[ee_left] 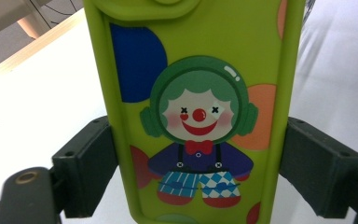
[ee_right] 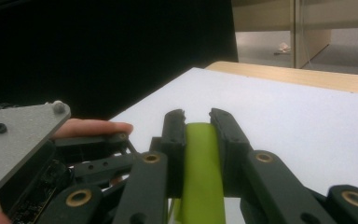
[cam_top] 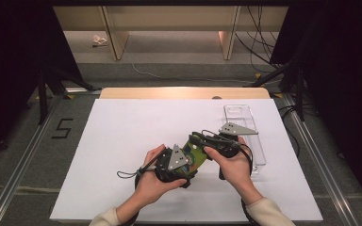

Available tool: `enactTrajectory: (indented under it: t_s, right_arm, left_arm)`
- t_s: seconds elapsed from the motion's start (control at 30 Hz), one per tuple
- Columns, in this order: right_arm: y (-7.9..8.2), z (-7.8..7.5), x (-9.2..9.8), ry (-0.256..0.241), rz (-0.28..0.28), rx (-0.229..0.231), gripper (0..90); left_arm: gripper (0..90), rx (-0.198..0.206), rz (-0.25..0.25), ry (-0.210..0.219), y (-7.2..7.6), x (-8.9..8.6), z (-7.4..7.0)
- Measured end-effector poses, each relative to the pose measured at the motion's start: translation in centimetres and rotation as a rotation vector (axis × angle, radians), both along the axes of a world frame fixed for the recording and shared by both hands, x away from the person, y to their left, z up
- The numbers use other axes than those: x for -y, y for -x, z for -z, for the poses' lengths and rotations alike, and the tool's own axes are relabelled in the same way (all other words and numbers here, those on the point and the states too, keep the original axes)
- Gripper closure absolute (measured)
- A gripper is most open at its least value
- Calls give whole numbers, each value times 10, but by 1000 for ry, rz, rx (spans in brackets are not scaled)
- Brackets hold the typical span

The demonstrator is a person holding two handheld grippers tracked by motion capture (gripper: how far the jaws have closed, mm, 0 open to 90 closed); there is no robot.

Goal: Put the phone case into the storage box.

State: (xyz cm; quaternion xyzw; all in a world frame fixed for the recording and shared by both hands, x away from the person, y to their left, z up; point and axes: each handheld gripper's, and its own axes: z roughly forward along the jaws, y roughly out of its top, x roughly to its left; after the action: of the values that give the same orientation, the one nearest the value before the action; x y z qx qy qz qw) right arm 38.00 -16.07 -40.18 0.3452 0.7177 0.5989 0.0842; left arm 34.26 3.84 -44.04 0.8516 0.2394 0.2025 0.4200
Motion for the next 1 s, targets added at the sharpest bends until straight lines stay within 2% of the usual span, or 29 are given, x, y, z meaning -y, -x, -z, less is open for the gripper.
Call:
enactTrajectory:
  t_s: [0.17, 0.2, 0.3, 0.37, 0.47, 0.77, 1.0]
  right_arm:
    - [2, -1, -1, 3, 4, 8, 776]
    - [3, -3, -2, 18, -2, 19, 778]
    - [3, -5, -1, 10, -9, 26, 778]
    - [5, -9, 0, 40, -2, 57, 777]
    - [5, -10, 1, 46, -7, 61, 777]
    - [4, -17, 3, 106, -74, 84, 776]
    - [4, -20, 3, 159, -144, 99, 776]
  left_arm:
    - [153, 5, 2, 4, 0, 1, 0]
    - [185, 10, -3, 0, -1, 0, -1]
    - [157, 4, -7, 25, -2, -2, -1]
    - [154, 4, -9, 38, -3, -4, -2]
    - [154, 0, -2, 63, -4, -6, -3]
    - [156, -26, 20, 105, -9, -14, -5]
    - [157, -32, 36, 101, -11, -15, -4]
